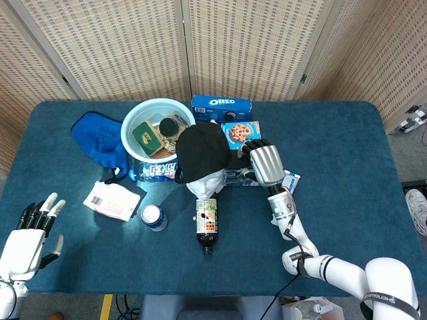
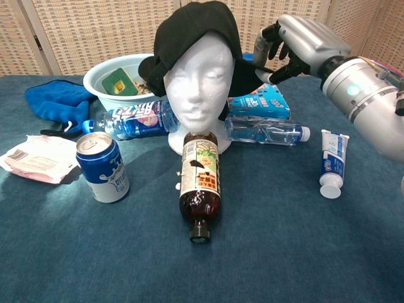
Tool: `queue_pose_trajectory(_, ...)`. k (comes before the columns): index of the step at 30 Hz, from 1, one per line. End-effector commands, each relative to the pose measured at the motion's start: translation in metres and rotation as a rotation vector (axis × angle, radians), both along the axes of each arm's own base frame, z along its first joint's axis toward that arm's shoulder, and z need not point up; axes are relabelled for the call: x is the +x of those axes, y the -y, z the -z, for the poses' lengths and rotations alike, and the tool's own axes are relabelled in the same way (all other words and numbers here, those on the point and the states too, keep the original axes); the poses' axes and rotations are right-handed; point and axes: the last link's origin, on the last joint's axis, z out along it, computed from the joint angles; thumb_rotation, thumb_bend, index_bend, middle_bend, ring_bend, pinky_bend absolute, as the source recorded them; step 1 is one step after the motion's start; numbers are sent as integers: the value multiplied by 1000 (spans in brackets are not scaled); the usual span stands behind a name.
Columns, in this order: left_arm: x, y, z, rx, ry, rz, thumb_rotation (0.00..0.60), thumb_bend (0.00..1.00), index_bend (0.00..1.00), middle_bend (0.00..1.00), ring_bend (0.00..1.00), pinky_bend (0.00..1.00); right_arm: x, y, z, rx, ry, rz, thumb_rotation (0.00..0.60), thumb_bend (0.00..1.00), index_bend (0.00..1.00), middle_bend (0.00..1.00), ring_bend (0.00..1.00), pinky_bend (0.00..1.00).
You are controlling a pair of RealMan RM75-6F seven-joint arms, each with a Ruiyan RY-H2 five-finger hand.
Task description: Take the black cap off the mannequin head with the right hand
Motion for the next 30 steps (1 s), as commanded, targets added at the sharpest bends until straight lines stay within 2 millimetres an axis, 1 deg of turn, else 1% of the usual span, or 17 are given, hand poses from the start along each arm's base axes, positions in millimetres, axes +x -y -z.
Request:
queue_pose_trajectory(1, 0, 0, 0, 1, 0, -1, 600, 486, 79, 0, 3, 0, 5, 4, -5, -30, 18, -12, 600, 650, 664, 525, 410, 412)
queue_pose_trajectory(9, -1, 1, -1, 4, -1, -2, 600, 486, 79, 0, 2, 0, 24, 18, -19, -89, 4, -53, 600, 710, 749, 572, 443, 415)
queue_pose_trajectory(13, -1, 1, -1, 5, 0, -4, 600, 485, 79, 0, 2, 0, 35, 27, -26, -113, -12, -70, 600, 723, 771, 584, 453, 415)
queue_pose_trajectory(21, -3, 3, -2, 7, 2, -9, 600, 486, 79, 0, 2, 0, 49, 39, -39, -158, -45, -86, 600, 723, 785, 595, 462, 415)
queue_pose_trajectory(30, -5, 2, -1, 7, 5, -11, 600, 486, 79, 0, 3, 0, 70, 61, -50, -211, -56, -67, 600, 723, 786, 595, 466, 415)
